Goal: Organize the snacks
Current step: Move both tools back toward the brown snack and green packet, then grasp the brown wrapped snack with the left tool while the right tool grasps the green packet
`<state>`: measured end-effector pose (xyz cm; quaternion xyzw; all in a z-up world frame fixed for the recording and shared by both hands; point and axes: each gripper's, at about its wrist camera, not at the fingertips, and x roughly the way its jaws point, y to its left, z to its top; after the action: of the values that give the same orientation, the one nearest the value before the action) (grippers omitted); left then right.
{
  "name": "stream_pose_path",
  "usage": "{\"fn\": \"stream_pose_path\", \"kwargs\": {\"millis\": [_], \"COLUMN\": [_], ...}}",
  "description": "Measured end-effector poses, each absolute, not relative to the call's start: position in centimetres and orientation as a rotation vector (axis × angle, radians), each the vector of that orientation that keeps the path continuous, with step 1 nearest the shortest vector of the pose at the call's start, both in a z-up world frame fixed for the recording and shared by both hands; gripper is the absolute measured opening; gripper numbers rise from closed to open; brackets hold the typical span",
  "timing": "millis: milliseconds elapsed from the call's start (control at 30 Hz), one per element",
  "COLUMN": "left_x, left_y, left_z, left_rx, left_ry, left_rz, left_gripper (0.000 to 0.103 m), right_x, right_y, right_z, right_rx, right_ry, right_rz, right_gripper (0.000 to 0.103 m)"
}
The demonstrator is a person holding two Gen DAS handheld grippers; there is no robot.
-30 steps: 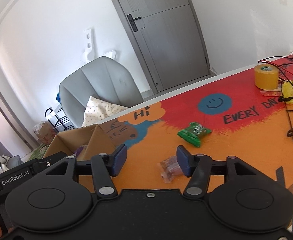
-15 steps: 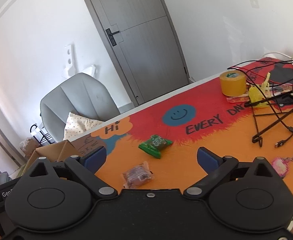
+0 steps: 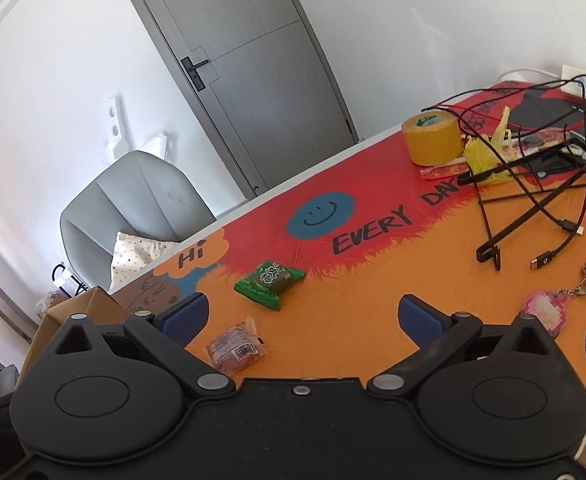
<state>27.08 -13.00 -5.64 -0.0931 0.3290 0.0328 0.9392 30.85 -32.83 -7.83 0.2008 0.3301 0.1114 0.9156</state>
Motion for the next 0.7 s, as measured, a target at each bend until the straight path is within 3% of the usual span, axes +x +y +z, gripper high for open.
{"fn": "stream_pose_path", "kwargs": {"millis": [467,700], "left_x": [30.5,31.6], "left_y": [-15.2,-15.9], "left_z": [-8.7,-10.2], "left_rx": [-0.223,-0.216], "left_ry": [0.727,0.745], "left_rz": [0.103,0.110], "left_gripper": [0.095,0.089], "right_x": [33.2,34.3], "right_y": [-34.0,-34.1], "right_z": [-10.5,-11.4], "right_rx": [0.499,0.515], "right_ry": [0.717,0.735], "right_rz": [0.225,0.223], "right_gripper": [0.103,0.103]}}
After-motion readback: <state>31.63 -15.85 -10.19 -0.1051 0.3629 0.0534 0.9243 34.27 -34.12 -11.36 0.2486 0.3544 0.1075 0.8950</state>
